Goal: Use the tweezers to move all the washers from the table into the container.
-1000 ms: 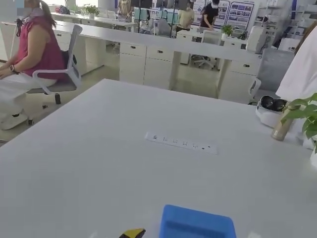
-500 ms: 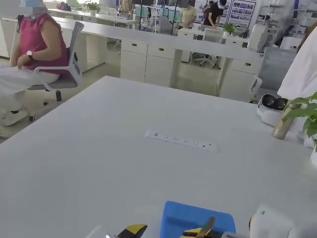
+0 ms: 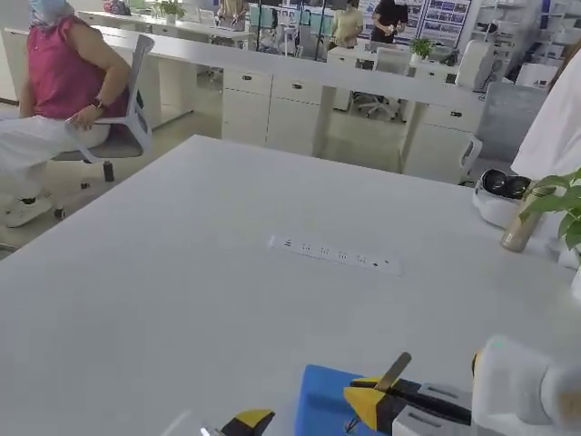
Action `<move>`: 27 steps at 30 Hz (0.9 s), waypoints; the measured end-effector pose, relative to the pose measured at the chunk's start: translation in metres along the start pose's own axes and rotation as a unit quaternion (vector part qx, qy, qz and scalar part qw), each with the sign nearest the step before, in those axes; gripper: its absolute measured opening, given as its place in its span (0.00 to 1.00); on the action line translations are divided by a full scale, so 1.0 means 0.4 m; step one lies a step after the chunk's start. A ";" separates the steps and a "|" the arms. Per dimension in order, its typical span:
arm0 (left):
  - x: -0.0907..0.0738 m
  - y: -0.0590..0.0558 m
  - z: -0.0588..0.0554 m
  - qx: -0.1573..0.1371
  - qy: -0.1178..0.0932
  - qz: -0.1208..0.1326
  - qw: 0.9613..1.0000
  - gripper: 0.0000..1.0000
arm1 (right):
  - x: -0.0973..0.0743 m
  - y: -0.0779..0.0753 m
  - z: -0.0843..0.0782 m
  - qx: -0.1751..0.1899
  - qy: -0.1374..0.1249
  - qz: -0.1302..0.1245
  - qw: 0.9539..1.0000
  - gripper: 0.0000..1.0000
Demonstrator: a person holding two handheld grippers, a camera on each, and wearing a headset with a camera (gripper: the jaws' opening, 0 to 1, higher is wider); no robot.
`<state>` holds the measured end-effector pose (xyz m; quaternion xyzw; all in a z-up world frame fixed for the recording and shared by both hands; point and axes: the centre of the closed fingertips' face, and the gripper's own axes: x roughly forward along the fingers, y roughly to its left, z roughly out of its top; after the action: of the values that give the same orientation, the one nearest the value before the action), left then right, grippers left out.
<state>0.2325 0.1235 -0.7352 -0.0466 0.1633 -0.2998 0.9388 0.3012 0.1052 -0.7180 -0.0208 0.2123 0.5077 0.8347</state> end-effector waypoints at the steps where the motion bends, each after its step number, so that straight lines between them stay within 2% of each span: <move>1: 0.000 0.000 0.000 -0.001 -0.001 0.000 1.000 0.69 | 0.003 -0.007 0.002 0.001 -0.001 -0.002 1.000 0.03; 6: 0.000 0.001 -0.001 -0.003 -0.001 0.000 1.000 0.69 | 0.020 -0.029 0.002 0.004 0.002 -0.007 1.000 0.03; 12: 0.000 0.007 -0.001 -0.004 -0.003 0.003 1.000 0.69 | 0.044 -0.069 -0.019 0.012 0.014 -0.019 1.000 0.03; 19: 0.004 0.006 -0.005 -0.001 0.003 0.000 1.000 0.68 | 0.068 -0.094 -0.068 0.022 0.035 -0.029 0.999 0.03; 27: 0.005 0.006 -0.011 0.000 0.009 0.000 1.000 0.68 | 0.079 -0.105 -0.122 0.006 0.049 -0.046 0.998 0.03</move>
<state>0.2339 0.1245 -0.7404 -0.0440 0.1717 -0.3003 0.9372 0.3334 0.0992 -0.7818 -0.0500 0.2547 0.4661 0.8458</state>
